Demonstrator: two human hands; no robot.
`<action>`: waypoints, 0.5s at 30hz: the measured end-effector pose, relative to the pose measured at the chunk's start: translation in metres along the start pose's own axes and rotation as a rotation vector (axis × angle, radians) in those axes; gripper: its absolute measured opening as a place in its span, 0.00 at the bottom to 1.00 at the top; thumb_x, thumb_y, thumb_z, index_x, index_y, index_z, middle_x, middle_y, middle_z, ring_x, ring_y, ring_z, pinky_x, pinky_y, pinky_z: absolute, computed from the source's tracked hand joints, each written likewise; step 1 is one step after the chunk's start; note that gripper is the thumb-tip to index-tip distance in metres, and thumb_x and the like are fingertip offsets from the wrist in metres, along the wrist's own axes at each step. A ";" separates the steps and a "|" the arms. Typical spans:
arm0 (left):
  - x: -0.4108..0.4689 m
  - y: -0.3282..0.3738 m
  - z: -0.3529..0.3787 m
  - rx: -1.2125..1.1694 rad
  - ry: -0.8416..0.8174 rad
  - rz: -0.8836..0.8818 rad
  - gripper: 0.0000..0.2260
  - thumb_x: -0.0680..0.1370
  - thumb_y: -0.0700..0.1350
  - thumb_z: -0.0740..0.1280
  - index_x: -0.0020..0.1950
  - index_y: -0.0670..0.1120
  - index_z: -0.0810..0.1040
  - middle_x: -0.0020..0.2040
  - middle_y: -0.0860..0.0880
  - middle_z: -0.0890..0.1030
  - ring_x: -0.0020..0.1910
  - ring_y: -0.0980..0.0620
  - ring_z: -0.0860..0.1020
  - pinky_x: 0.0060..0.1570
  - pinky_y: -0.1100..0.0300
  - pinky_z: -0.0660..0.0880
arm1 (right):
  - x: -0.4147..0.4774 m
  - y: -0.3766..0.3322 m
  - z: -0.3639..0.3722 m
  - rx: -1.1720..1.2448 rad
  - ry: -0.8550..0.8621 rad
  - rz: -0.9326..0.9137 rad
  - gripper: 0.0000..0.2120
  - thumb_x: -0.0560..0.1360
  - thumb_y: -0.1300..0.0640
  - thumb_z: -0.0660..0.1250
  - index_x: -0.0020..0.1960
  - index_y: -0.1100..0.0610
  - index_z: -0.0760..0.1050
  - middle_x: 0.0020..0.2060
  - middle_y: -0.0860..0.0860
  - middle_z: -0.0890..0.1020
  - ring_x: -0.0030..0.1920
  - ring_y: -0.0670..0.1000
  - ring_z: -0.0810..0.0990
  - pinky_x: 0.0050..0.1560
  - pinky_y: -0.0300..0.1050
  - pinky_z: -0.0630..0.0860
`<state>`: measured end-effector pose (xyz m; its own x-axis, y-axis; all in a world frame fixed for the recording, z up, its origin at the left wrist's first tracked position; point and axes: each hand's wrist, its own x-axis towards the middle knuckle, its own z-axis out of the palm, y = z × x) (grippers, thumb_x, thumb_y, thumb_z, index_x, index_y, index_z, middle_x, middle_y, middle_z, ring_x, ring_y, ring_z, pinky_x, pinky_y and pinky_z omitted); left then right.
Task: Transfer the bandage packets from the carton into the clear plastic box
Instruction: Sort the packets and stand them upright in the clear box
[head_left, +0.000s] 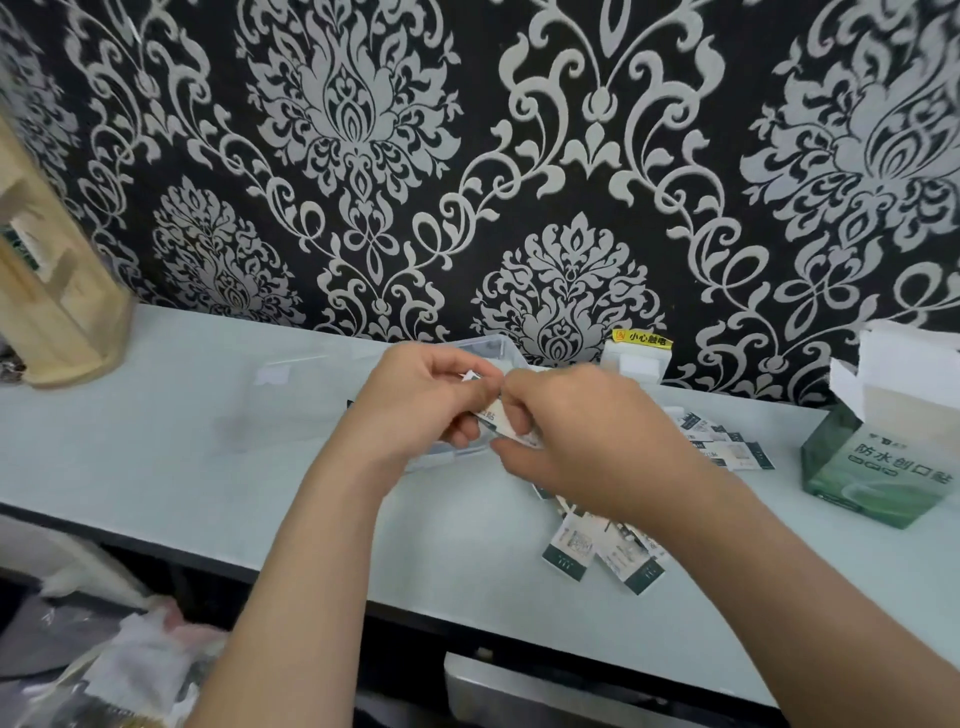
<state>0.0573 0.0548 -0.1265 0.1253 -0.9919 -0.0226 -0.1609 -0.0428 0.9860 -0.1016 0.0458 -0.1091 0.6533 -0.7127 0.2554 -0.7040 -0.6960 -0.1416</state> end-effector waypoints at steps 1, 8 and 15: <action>0.002 0.003 -0.006 -0.008 -0.004 -0.007 0.03 0.76 0.34 0.69 0.45 0.40 0.82 0.31 0.47 0.77 0.23 0.55 0.72 0.24 0.66 0.70 | 0.007 -0.002 -0.003 0.017 -0.004 0.000 0.12 0.74 0.46 0.64 0.41 0.49 0.62 0.31 0.45 0.70 0.38 0.51 0.72 0.37 0.46 0.67; 0.041 0.010 -0.049 0.441 0.078 0.049 0.07 0.74 0.36 0.71 0.41 0.47 0.83 0.34 0.42 0.81 0.27 0.52 0.76 0.35 0.58 0.75 | 0.070 -0.011 0.017 0.124 -0.065 0.042 0.10 0.67 0.51 0.69 0.38 0.52 0.67 0.32 0.46 0.73 0.37 0.51 0.74 0.34 0.46 0.69; 0.070 -0.005 -0.064 0.868 0.121 0.087 0.04 0.73 0.44 0.74 0.46 0.53 0.82 0.42 0.54 0.81 0.43 0.52 0.78 0.50 0.55 0.77 | 0.107 -0.006 0.060 0.743 -0.221 0.320 0.09 0.73 0.56 0.72 0.38 0.56 0.73 0.34 0.47 0.76 0.32 0.45 0.71 0.32 0.37 0.66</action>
<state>0.1298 -0.0071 -0.1228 0.1727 -0.9785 0.1125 -0.8556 -0.0924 0.5093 -0.0108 -0.0322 -0.1381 0.5474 -0.8324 -0.0868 -0.5484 -0.2784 -0.7885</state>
